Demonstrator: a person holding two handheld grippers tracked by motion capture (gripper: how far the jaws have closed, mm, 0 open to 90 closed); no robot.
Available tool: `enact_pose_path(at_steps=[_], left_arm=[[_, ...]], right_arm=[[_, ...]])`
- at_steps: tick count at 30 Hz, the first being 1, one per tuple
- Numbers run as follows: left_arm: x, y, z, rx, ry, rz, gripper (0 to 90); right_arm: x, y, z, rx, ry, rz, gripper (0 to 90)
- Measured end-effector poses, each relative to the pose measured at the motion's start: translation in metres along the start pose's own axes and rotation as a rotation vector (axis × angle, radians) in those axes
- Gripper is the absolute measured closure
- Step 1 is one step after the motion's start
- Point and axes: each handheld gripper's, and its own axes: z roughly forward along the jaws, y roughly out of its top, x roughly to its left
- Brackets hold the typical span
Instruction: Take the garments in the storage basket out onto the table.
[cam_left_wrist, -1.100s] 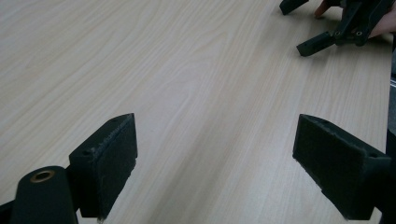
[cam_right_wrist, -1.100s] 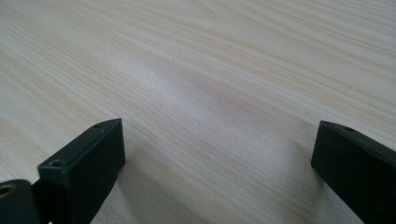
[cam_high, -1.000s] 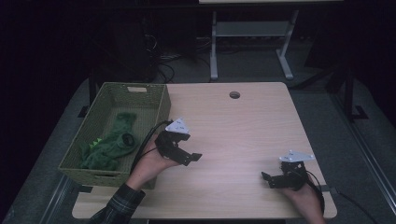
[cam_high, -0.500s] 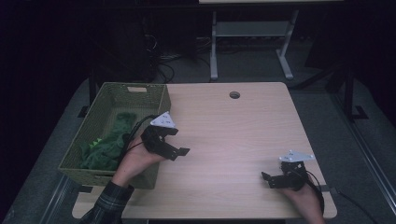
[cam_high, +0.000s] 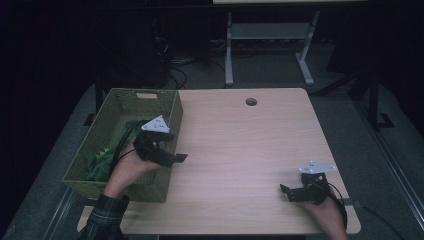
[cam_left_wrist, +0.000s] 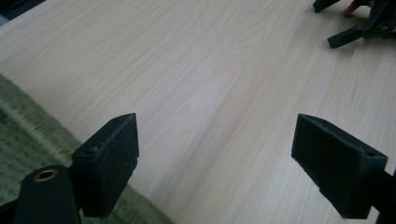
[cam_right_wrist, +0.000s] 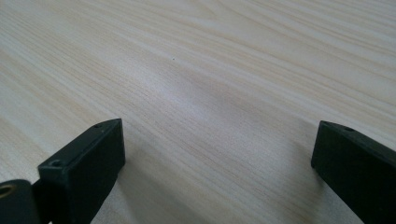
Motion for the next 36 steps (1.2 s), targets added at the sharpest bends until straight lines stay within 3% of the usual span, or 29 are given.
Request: enact_pose_path(at_steps=[17,36], left_arm=[[0.027,-0.028,-0.038,-0.013,0.085,-0.066,23.9],[0.054,-0.07,-0.063,0.062,0.211,-0.115,41.5]], right_arm=[[0.0,0.0,0.0,0.0,0.0,0.0,2.7],[0.0,0.0,0.0,0.0,0.0,-0.001,2.7]])
